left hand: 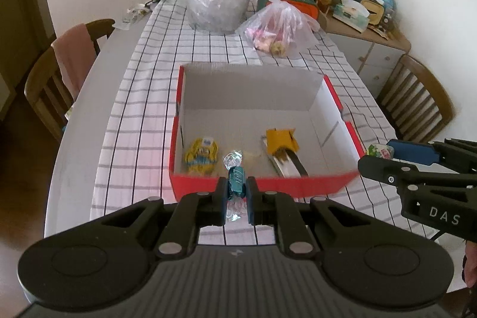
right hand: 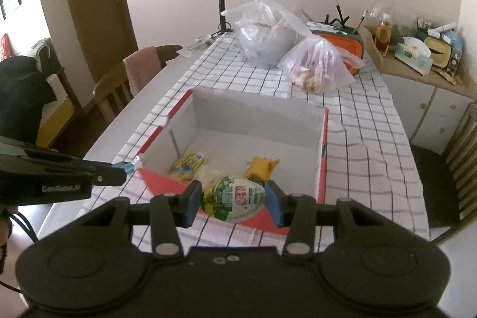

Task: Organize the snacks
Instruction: 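Carry the teal candy and jelly pouch over the red box with both tools, then open both tools to drop the teal candy and jelly pouch in the box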

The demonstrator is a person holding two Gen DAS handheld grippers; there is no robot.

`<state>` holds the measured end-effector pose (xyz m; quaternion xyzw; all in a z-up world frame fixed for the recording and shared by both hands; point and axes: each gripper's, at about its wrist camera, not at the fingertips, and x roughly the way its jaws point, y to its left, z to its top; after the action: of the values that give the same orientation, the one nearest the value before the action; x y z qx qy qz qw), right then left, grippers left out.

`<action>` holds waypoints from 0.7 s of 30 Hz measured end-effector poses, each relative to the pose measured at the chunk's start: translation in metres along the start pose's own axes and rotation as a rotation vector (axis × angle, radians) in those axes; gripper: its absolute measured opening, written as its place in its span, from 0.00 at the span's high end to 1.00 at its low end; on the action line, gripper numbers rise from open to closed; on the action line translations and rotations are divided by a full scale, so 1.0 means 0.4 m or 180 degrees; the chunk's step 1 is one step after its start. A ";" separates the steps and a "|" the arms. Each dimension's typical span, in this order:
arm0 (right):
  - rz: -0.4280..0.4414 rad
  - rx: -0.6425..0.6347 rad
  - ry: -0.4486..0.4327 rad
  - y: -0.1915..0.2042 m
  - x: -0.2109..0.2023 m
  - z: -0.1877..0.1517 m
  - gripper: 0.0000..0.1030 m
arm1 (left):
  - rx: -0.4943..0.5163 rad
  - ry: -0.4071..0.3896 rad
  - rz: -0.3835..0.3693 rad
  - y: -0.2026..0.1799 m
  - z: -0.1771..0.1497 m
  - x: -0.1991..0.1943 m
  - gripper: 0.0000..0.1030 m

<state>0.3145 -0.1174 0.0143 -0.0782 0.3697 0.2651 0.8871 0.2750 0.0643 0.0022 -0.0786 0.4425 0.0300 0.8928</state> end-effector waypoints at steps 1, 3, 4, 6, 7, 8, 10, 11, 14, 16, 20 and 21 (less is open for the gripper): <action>-0.0006 0.0001 0.0000 -0.009 0.010 0.011 0.57 | 0.0005 -0.0001 0.0017 -0.001 0.014 0.009 0.88; -0.0017 0.0002 0.0003 -0.025 0.029 0.031 0.57 | 0.0010 0.0003 0.0042 -0.002 0.041 0.026 0.88; -0.0021 0.0006 0.0005 -0.034 0.040 0.042 0.57 | 0.0018 0.0005 0.0061 -0.003 0.057 0.037 0.88; -0.0033 0.0018 0.0022 -0.050 0.063 0.060 0.57 | 0.0026 0.0011 0.0101 -0.004 0.077 0.056 0.88; -0.0045 0.0022 0.0032 -0.060 0.077 0.068 0.57 | 0.0032 0.0019 0.0116 -0.005 0.089 0.068 0.88; -0.0048 0.0028 0.0044 -0.066 0.087 0.074 0.57 | 0.0031 0.0028 0.0134 -0.006 0.100 0.081 0.88; -0.0055 0.0039 0.0081 -0.082 0.115 0.086 0.57 | 0.0025 0.0066 0.0161 -0.006 0.115 0.105 0.88; -0.0063 0.0031 0.0103 -0.089 0.131 0.093 0.57 | 0.0020 0.0091 0.0174 -0.006 0.122 0.121 0.88; -0.0062 0.0027 0.0181 -0.108 0.174 0.100 0.57 | 0.0025 0.0195 0.0223 -0.007 0.137 0.171 0.88; -0.0046 0.0011 0.0238 -0.118 0.203 0.103 0.57 | 0.0021 0.0258 0.0247 -0.006 0.144 0.202 0.88; -0.0031 -0.0016 0.0358 -0.132 0.263 0.103 0.57 | -0.0007 0.0376 0.0325 0.001 0.149 0.262 0.88; -0.0024 -0.0020 0.0395 -0.134 0.280 0.102 0.57 | -0.0013 0.0402 0.0353 0.004 0.150 0.276 0.88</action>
<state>0.4335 -0.1032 -0.0376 -0.0987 0.4228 0.2576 0.8632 0.3888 0.0741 -0.0500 -0.0575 0.5015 0.0753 0.8599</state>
